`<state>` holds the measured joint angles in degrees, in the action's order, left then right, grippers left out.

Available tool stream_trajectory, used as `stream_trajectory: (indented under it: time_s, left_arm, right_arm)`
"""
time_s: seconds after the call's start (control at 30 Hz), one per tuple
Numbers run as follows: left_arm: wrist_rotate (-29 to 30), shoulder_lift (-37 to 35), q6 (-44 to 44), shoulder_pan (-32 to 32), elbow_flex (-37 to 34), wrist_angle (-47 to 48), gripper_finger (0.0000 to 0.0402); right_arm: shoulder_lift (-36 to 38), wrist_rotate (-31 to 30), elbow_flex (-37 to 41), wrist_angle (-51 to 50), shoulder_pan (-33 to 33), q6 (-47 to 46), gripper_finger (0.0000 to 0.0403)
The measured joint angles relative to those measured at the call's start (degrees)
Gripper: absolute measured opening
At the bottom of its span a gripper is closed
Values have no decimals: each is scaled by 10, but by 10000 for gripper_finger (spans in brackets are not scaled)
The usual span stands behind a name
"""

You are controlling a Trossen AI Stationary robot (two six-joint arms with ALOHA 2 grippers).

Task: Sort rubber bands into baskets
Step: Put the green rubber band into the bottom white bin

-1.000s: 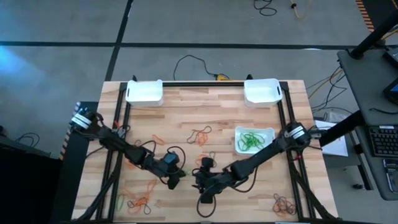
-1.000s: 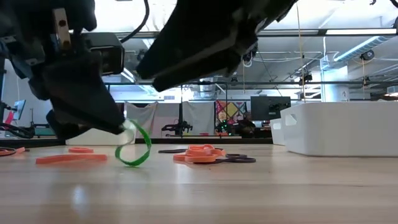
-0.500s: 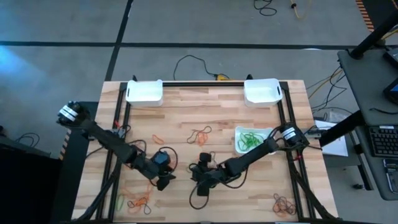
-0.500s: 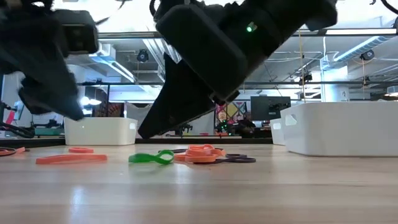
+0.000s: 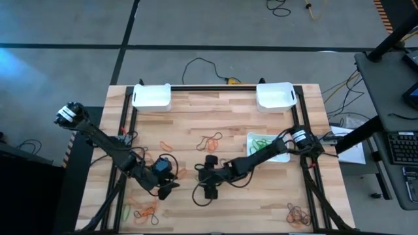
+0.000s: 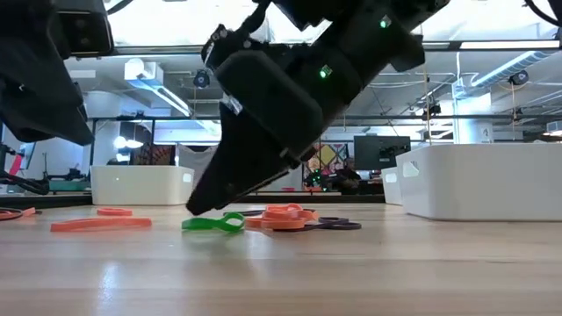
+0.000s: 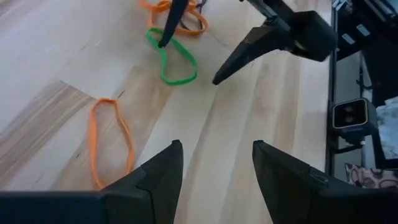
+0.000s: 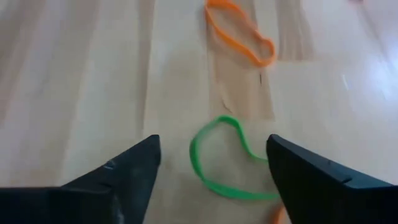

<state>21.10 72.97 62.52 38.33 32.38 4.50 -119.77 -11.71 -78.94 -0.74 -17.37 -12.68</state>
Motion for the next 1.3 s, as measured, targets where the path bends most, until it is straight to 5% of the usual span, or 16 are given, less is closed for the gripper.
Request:
stream_trajectory:
  time_s: [0.13, 0.3, 0.9, 1.1, 1.3]
  left_arm:
    - [4, 0, 2, 0, -1, -1, 178]
    - [4, 4, 11, 0, -1, -2, 178]
    - [-25, -2, 19, 0, -1, -1, 178]
    - [-31, -31, 20, 3, -1, -1, 178]
    - [-70, -64, 46, 30, -1, -2, 172]
  right_arm:
    - [-23, 27, -1, 7, 11, 2, 306]
    - [-35, 20, -2, 11, 12, 1, 278]
    - [-18, 30, 1, -1, 18, 23, 27]
    - [50, 31, 4, -53, 17, 22, 11]
    - [193, -11, 3, -202, 8, 21, 9]
